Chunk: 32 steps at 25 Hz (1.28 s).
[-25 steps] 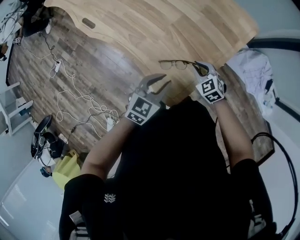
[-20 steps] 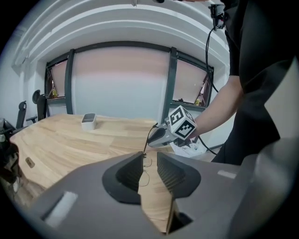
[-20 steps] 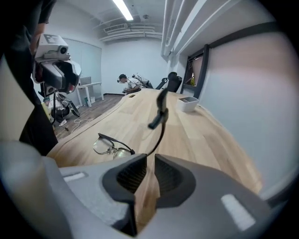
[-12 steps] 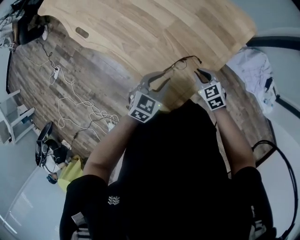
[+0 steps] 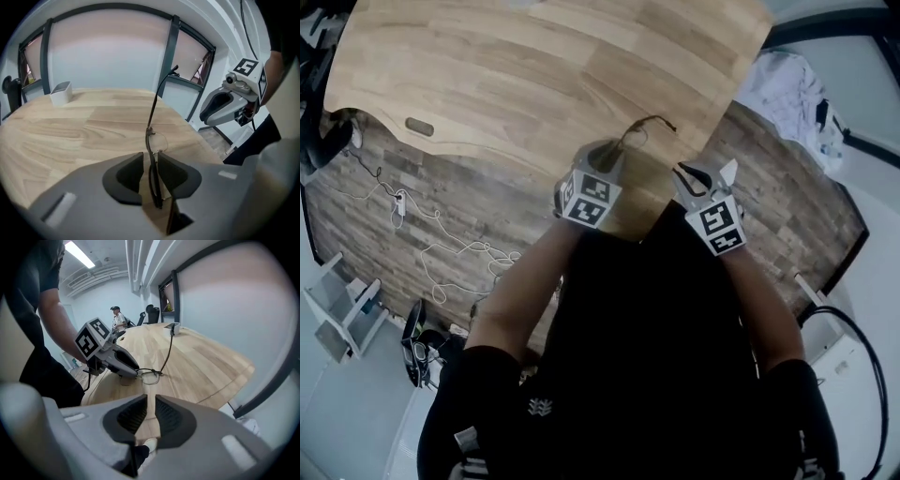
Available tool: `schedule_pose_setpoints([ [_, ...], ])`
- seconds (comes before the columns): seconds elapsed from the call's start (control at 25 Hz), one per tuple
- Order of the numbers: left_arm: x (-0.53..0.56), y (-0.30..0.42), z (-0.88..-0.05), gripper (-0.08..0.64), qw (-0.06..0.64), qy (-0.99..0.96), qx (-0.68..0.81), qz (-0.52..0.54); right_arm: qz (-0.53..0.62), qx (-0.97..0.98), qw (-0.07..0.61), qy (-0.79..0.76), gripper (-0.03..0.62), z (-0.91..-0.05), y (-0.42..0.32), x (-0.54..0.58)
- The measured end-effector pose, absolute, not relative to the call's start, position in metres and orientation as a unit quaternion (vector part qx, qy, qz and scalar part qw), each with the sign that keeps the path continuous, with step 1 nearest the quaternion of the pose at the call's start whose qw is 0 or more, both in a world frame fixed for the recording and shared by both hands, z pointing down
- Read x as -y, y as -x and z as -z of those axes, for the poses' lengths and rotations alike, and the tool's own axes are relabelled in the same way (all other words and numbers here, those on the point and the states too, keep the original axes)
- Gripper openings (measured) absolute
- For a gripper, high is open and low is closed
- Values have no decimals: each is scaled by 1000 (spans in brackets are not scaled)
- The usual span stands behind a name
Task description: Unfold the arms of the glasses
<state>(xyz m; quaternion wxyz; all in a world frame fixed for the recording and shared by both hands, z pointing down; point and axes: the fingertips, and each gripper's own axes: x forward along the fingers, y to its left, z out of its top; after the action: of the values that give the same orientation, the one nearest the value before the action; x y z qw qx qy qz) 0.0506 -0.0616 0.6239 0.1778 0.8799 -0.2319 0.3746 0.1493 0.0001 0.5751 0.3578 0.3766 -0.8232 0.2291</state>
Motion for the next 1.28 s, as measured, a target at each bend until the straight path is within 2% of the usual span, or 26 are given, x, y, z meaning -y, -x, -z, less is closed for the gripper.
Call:
schedule_pose_setpoints([
  [0.08, 62, -53, -628, 95, 174, -884, 216, -377, -238, 816, 353, -391, 43, -575, -149, -2],
  [0.2, 65, -58, -626, 37, 163, -891, 205, -370, -240, 811, 351, -401, 43, -575, -149, 1],
  [0.4, 64, -62, -613, 34, 148, -906, 191, -346, -236, 814, 330, -416, 43, -562, -144, 12],
  [0.76, 54, -54, -585, 34, 115, -931, 199, -285, -300, 821, 176, -453, 43, -532, -122, 60],
  [0.96, 50, -49, -576, 34, 108, -937, 206, -259, -274, 837, 170, -443, 43, -520, -111, 73],
  [1.28, 48, -48, -563, 32, 96, -943, 208, -240, -295, 837, 170, -429, 43, -529, -110, 83],
])
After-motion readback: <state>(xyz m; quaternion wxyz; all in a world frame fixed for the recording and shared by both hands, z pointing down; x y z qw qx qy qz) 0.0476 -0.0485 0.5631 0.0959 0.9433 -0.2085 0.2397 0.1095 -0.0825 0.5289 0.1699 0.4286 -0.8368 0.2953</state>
